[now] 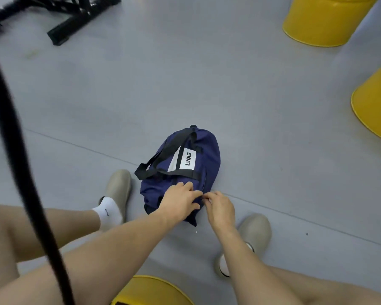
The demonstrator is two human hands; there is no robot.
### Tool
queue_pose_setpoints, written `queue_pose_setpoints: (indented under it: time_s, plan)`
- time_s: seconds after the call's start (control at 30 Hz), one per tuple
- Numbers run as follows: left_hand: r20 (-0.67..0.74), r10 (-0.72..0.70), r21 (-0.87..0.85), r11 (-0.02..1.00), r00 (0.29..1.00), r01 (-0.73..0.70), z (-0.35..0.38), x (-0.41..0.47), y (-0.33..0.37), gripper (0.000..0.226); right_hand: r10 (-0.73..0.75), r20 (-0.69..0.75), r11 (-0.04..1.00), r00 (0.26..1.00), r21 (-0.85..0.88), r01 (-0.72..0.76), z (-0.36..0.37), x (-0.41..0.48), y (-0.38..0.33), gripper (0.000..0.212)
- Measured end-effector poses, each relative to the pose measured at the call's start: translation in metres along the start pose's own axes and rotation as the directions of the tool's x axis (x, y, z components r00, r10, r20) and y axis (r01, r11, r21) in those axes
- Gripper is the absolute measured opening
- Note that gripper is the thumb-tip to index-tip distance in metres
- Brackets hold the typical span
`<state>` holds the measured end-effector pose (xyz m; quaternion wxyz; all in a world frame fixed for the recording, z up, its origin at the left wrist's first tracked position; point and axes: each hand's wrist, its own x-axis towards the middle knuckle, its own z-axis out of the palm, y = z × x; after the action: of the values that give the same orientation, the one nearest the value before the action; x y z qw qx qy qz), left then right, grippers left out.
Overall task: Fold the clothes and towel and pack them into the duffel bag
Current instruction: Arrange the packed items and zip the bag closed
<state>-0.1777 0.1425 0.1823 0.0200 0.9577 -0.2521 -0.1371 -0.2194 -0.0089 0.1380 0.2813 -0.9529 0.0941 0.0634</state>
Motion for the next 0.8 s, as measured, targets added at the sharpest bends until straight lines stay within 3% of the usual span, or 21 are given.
queue_pose_setpoints:
  time_s: [0.2,0.4,0.7,0.8]
  plan:
    - [-0.012,-0.067,-0.005,0.998,0.998,0.067,0.008,0.002,0.006,0.034,0.004,-0.054,0.999,0.999,-0.046,-0.006,0.000,0.002,0.004,0.016]
    - [-0.070,0.004,-0.121,0.993,0.998,-0.013,0.002,-0.006,-0.002,0.037,0.033,-0.135,0.995,0.990,-0.087,-0.045,0.009,0.020,0.006,0.015]
    - [-0.080,0.057,-0.098,0.993,0.995,-0.065,0.007,-0.007,-0.006,0.033,0.152,-0.226,0.972,0.962,-0.144,-0.187,0.010,0.059,0.006,0.011]
    - [0.060,0.114,-0.012,0.994,0.992,-0.113,0.008,0.002,-0.008,0.046,0.157,-0.220,0.967,0.963,-0.163,-0.195,0.007,0.079,0.005,0.012]
